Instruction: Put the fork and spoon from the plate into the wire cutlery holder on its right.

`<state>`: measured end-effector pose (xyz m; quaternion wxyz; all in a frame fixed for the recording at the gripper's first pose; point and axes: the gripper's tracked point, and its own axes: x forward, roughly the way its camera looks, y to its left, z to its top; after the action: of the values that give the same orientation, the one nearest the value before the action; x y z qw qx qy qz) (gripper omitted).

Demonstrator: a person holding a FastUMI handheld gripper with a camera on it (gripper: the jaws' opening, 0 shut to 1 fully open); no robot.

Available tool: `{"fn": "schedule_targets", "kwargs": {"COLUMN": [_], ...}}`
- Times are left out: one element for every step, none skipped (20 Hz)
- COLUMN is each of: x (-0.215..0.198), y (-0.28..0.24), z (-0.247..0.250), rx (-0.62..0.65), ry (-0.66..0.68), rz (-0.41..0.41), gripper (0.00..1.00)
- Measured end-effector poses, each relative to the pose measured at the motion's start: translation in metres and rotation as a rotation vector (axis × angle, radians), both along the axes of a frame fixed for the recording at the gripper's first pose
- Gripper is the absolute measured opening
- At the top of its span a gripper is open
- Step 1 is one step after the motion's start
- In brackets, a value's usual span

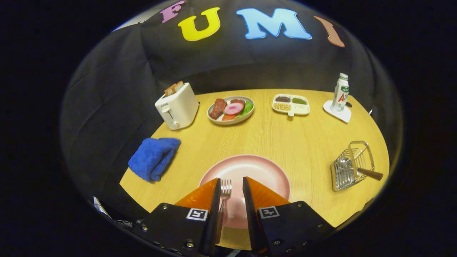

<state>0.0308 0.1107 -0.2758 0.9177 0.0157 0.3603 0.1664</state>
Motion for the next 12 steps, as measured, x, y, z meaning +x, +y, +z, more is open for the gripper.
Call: {"fn": "schedule_targets", "kwargs": {"x": [-0.003,-0.006,-0.009,-0.013,-0.016,-0.018,-0.019,-0.021,-0.023,-0.024,-0.027,-0.03], "y": [0.004,0.008,0.013,0.016,0.014,0.013,0.014,0.014,0.014,0.014,0.016,0.016], "z": [-0.011,-0.023,-0.034,-0.045,-0.053,-0.06,-0.064,-0.068,-0.073,-0.078,-0.083,-0.086], "rx": [0.009,0.016,0.031,0.041,0.043,0.042,0.041,0.033,0.024,0.014,0.009,0.002], "ry": [0.035,0.065,0.101,0.141,0.172,0.192,0.204,0.213,0.222,0.234,0.249,0.263], "rz": [0.007,0.012,0.024,0.027,0.02,0.012,0.016,0.024,0.03,0.034,0.041,0.05], "gripper": [0.37,0.37,0.37,0.37,0.37,0.37,0.37,0.37,0.37,0.38,0.37,0.37]}}
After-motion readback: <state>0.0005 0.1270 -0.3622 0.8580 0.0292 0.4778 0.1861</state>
